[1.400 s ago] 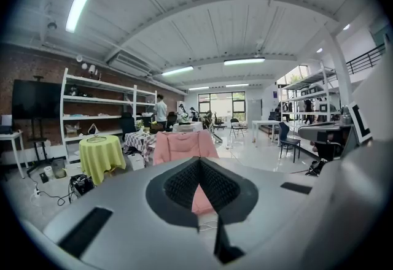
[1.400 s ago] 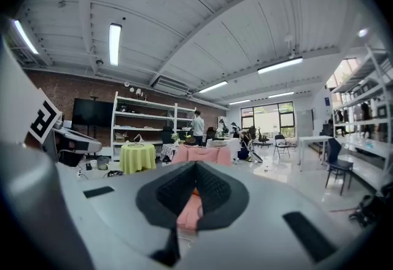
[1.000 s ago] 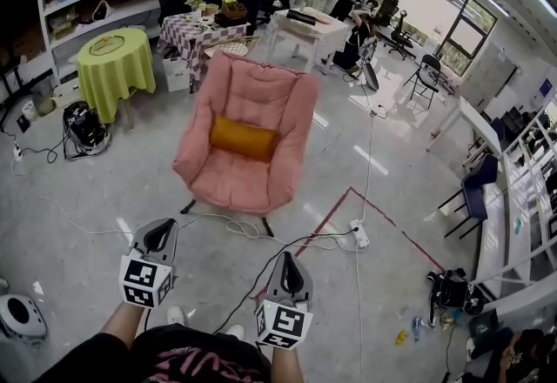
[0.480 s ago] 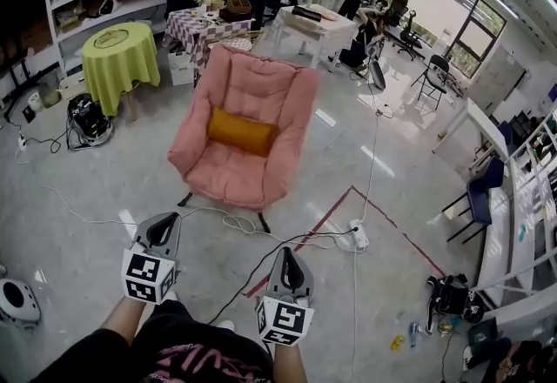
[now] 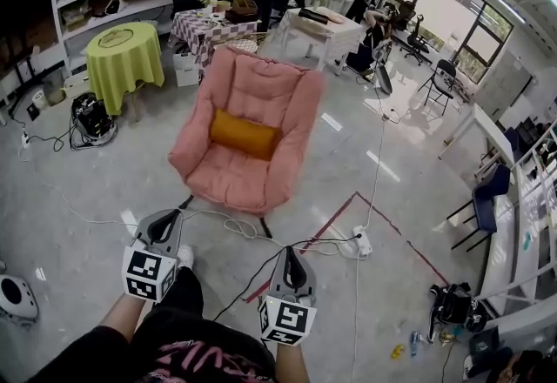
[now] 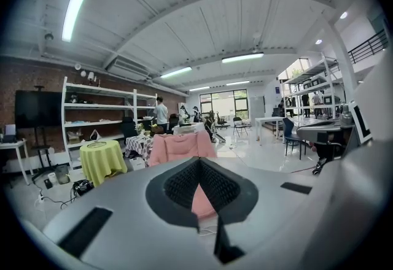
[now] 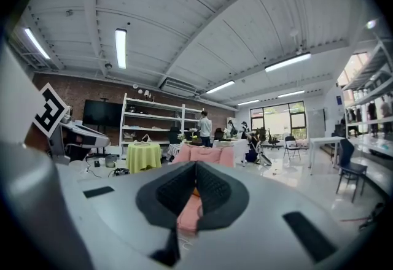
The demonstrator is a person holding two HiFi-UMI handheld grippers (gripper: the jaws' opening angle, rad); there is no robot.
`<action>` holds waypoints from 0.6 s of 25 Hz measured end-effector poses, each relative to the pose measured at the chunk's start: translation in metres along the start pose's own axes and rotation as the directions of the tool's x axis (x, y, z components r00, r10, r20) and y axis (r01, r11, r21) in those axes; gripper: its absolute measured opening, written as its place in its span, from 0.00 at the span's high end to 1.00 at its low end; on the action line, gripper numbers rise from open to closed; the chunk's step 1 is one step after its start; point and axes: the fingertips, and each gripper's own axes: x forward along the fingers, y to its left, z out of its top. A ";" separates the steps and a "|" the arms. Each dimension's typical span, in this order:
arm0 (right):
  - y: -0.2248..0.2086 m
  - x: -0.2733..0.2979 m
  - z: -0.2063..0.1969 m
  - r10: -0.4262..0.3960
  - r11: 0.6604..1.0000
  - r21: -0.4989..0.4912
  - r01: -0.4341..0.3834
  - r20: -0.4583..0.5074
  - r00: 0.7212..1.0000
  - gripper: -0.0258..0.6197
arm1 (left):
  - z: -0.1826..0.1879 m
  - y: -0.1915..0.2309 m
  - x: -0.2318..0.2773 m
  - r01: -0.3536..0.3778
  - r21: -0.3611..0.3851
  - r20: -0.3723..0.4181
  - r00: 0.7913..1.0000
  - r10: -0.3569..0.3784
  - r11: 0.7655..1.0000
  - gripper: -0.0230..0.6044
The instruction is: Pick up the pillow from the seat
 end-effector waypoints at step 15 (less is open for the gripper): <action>0.002 0.092 0.003 -0.017 1.000 0.015 0.017 -0.002 1.000 0.93 | -0.001 0.051 0.084 0.017 -0.019 -0.019 1.000 -0.018 1.000 0.95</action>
